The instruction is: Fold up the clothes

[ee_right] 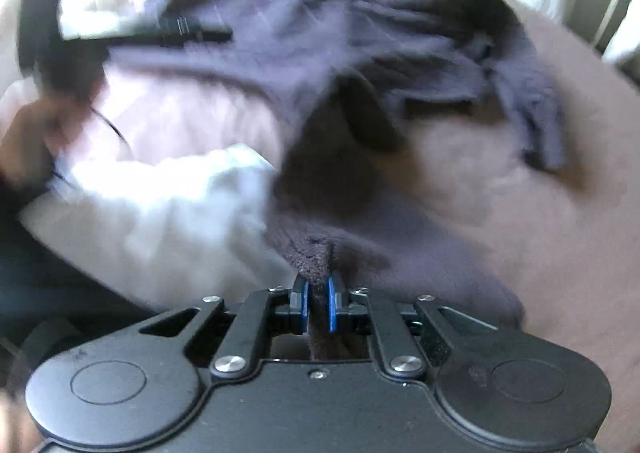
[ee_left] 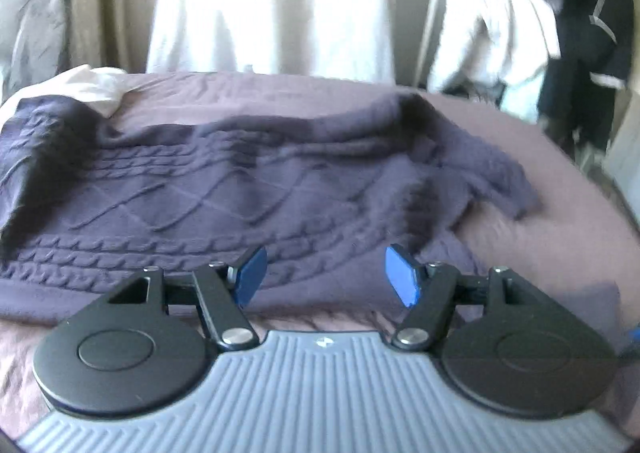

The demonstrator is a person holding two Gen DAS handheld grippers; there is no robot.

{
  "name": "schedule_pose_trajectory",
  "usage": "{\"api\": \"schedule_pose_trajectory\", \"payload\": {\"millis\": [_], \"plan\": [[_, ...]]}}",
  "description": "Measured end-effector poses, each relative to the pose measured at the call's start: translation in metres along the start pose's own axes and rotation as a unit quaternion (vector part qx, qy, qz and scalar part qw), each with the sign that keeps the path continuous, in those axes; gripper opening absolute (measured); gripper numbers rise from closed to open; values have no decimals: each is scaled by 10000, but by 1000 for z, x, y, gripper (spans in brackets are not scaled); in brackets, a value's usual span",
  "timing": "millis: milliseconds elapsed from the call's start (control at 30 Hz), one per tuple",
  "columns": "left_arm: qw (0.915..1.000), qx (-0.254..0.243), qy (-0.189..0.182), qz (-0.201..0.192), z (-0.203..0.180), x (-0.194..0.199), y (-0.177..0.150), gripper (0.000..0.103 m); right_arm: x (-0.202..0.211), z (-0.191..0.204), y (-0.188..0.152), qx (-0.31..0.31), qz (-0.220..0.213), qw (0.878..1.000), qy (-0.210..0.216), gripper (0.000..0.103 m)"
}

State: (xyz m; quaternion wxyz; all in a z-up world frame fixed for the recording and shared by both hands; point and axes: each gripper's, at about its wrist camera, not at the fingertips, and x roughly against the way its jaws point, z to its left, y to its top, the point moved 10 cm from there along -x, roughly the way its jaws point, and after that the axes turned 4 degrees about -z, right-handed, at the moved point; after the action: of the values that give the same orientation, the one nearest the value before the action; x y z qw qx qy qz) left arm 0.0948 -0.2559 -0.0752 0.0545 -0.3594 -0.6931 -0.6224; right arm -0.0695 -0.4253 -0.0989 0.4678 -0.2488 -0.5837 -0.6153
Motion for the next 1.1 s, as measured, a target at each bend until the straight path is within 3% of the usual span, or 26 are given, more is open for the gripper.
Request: {"api": "schedule_pose_trajectory", "payload": {"millis": [67, 133, 233, 267, 300, 333, 367, 400, 467, 533, 633, 733, 800, 900, 1000, 1033, 1100], "plan": [[9993, 363, -67, -81, 14, 12, 9, 65, 9, 19, 34, -497, -284, 9955, 755, 11], [9987, 484, -3, -158, 25, 19, 22, 74, 22, 36, 72, -735, -613, 9865, 1329, 11], [9966, 26, 700, -431, 47, 30, 39, 74, 63, 50, 128, -936, -1523, 9636, 1988, 8], [9940, -117, 942, -546, 55, 36, 44, 74, 80, 52, 143, -1050, -1873, 9507, 2237, 3], [9931, -95, 993, -622, 61, 41, 49, 74, 101, 48, 153, -1344, -2288, 9271, 2647, 3], [9933, 27, 945, -660, 68, 45, 52, 74, 121, 39, 157, -1673, -2715, 8999, 2974, 2], [9940, 232, 828, -675, 75, 47, 55, 74, 134, 29, 156, -1866, -3028, 8826, 3074, 2], [9944, 384, 728, -657, 80, 48, 56, 74, 137, 20, 150, -1923, -3163, 8834, 2873, 2], [9958, 584, 485, -509, 82, 43, 52, 74, 123, 0, 130, -1893, -3188, 9101, 1851, 3], [9982, 513, 247, -194, 75, 31, 40, 76, 87, -15, 107, -1875, -2822, 9365, 906, 9], [9983, 511, 96, 280, 65, 9, 18, 78, 20, -10, 79, -1822, -1933, 9617, 678, 12], [9942, 676, 245, 800, 74, -18, -7, 90, -26, 0, 79, -1603, -1522, 9731, 650, 27], [9888, 868, 432, 1137, 87, -33, -27, 90, -44, -4, 90, -1468, -1497, 9761, 567, 36], [9756, 1436, 359, 1622, 103, -57, -59, 90, -70, -13, 113, -849, -1492, 9851, 54, 50], [9658, 1757, -294, 1882, 92, -73, -77, 91, -93, -30, 117, -359, -1082, 9927, -385, 55], [9662, 1662, -430, 1924, 84, -79, -81, 96, -97, -34, 111, -270, -946, 9938, -510, 55], [9727, 1257, -186, 1943, 73, -87, -88, 97, -95, -39, 94, -46, -749, 9950, -658, 55]]}}
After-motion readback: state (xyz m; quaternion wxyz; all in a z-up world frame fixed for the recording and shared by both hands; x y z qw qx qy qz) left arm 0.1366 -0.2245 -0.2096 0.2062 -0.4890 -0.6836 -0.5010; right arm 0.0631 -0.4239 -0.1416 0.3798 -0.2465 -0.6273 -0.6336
